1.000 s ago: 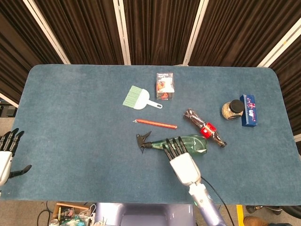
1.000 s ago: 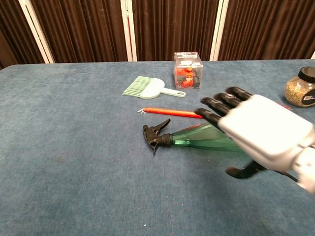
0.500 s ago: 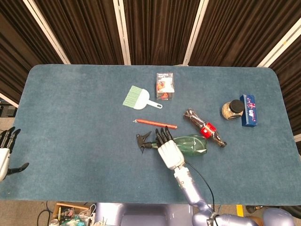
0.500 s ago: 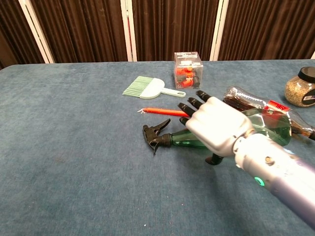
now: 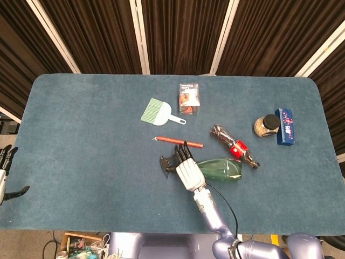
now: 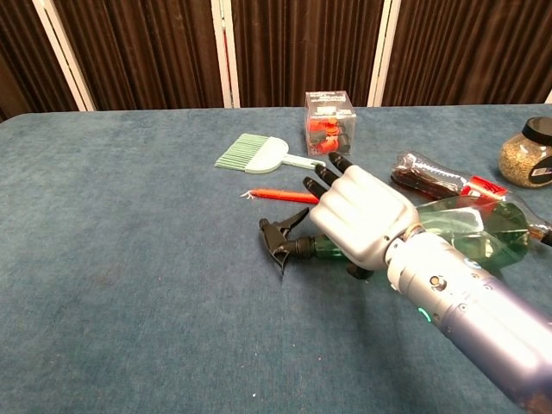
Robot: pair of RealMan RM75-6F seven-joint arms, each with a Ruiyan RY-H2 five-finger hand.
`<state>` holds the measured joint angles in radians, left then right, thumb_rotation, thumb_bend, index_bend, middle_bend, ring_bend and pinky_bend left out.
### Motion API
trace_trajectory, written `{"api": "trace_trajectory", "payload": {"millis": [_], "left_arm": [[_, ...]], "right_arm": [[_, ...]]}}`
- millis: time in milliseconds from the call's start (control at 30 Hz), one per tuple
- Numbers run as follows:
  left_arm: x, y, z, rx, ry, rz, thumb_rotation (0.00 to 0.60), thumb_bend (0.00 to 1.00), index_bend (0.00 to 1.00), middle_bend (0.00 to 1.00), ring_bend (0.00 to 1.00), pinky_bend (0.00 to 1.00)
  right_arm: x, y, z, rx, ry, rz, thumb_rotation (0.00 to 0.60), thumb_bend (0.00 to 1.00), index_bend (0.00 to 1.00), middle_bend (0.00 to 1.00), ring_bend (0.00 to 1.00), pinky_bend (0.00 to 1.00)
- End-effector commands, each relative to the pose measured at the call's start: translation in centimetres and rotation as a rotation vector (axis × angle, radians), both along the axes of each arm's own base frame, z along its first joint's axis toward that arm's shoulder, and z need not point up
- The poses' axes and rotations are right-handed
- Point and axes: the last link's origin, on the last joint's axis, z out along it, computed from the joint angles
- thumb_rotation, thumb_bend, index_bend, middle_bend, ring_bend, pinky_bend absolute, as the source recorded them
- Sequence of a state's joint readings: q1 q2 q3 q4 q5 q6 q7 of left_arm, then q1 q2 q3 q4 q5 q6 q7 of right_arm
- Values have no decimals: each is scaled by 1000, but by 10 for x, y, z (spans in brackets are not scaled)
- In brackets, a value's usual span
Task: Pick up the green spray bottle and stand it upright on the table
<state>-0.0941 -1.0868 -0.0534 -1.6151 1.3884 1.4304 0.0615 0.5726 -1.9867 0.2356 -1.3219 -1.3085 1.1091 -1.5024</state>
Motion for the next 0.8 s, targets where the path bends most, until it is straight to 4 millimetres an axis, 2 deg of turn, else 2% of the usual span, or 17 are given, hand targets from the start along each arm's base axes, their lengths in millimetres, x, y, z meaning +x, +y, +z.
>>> {"api": "trace_trajectory", "payload": {"millis": [33, 200, 467, 633, 800], "left_arm": [[1, -1, 1, 2, -3, -5, 600, 46, 0, 0, 7, 97], [3, -5, 2, 5, -8, -22, 600, 45, 0, 0, 8, 97], [6, -9, 1, -9, -8, -47, 600, 46, 0, 0, 7, 97], [8, -12, 0, -19, -16, -62, 600, 46, 0, 0, 7, 97], [9, -12, -3, -50, -32, -71, 600, 46, 0, 0, 7, 97]], "right_arm": [[3, -1, 6, -47, -3, 42, 600, 525, 912, 134, 0, 0], [9, -1, 27, -118, -28, 105, 600, 529, 906, 135, 0, 0], [23, 4, 80, -154, -271, 215, 600, 528, 908, 136, 0, 20], [32, 11, 123, -135, -555, 217, 600, 528, 914, 138, 0, 19], [35, 24, 161, -55, -963, 160, 600, 527, 919, 141, 0, 0]]}}
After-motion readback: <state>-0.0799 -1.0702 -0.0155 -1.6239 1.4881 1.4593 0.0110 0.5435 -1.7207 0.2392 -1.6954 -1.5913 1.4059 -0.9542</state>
